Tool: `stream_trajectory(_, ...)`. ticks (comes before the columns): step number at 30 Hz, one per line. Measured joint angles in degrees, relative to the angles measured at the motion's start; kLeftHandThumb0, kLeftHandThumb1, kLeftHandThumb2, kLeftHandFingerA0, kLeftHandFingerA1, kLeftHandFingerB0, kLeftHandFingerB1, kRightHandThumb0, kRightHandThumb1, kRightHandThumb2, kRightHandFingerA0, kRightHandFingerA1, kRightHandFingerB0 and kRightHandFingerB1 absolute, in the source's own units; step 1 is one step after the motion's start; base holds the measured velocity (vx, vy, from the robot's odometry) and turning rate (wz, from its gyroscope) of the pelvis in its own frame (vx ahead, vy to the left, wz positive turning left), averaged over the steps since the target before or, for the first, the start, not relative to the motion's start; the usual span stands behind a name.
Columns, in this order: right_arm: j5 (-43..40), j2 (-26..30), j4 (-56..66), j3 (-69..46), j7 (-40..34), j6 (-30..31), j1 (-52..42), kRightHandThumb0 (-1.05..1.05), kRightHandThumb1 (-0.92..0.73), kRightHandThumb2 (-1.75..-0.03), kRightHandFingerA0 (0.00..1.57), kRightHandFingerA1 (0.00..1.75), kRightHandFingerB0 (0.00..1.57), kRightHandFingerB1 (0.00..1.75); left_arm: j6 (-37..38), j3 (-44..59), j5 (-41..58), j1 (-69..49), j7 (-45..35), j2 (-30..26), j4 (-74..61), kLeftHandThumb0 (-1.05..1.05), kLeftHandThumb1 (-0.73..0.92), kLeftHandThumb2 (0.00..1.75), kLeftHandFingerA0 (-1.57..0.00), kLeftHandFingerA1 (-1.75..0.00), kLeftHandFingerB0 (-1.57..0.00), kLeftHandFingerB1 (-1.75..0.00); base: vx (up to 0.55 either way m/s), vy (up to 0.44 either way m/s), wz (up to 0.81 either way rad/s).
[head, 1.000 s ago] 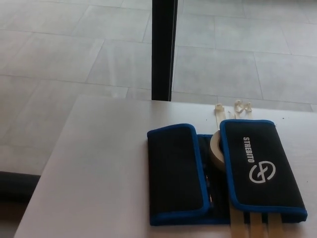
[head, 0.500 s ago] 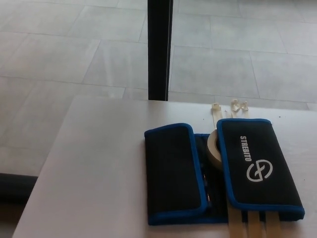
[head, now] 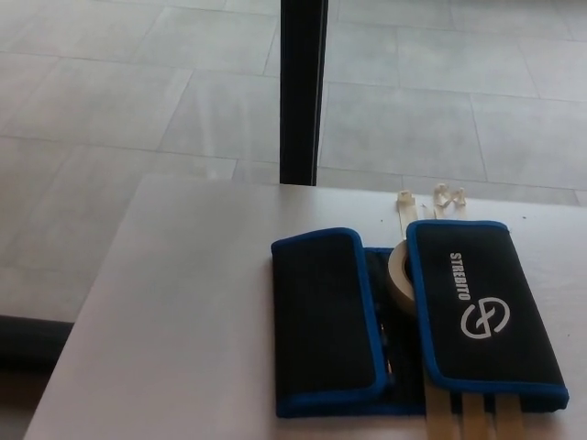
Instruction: The robot uses its right hand to open a black folded toolkit cover kept in the middle of the desk
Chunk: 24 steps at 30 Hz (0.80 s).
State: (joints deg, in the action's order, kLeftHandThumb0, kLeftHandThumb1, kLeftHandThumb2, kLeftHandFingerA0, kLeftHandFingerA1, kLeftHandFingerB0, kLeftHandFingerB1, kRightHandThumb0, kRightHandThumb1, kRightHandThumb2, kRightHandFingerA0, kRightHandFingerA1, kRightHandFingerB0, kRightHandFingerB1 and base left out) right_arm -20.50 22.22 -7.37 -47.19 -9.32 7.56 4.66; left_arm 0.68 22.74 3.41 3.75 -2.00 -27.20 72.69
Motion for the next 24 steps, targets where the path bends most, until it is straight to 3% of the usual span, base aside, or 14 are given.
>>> stream_trajectory(1,0.18,-0.19,1.51,1.75,0.33,-0.03,-0.22,-0.66,-0.48,-0.81,0.22,0.5,0.18,0.42,0.0,0.03,0.01,0.07,0.0,0.0,0.03,-0.4,-0.28,0.93,-1.41,-1.46,-1.21,-1.36,0.0,0.0,0.0)
stream_trajectory(2,0.42,-0.5,3.48,4.14,0.79,-0.06,-0.53,-0.65,-0.6,-0.58,0.28,0.4,0.24,0.29,0.0,0.1,0.03,0.14,0.0,0.0,0.07,-0.4,-0.27,0.93,-1.42,-1.46,-1.21,-1.36,0.0,0.0,0.0)
stream_trajectory(12,5.63,-1.84,13.35,25.18,3.99,-2.07,-3.37,-0.69,-0.63,-0.6,0.2,0.43,0.27,0.29,0.0,0.31,0.06,0.45,-0.01,0.0,0.22,-0.41,-0.29,0.93,-1.4,-1.46,-1.21,-1.37,0.0,0.0,0.0)
stream_trajectory(24,14.46,-1.04,14.66,42.52,4.83,-4.77,-4.57,-0.55,-0.64,-0.6,0.23,0.5,0.27,0.33,0.0,0.34,0.06,0.87,-0.01,0.0,0.23,-0.41,-0.3,0.91,-1.41,-1.46,-1.24,-1.38,0.0,0.0,0.0)
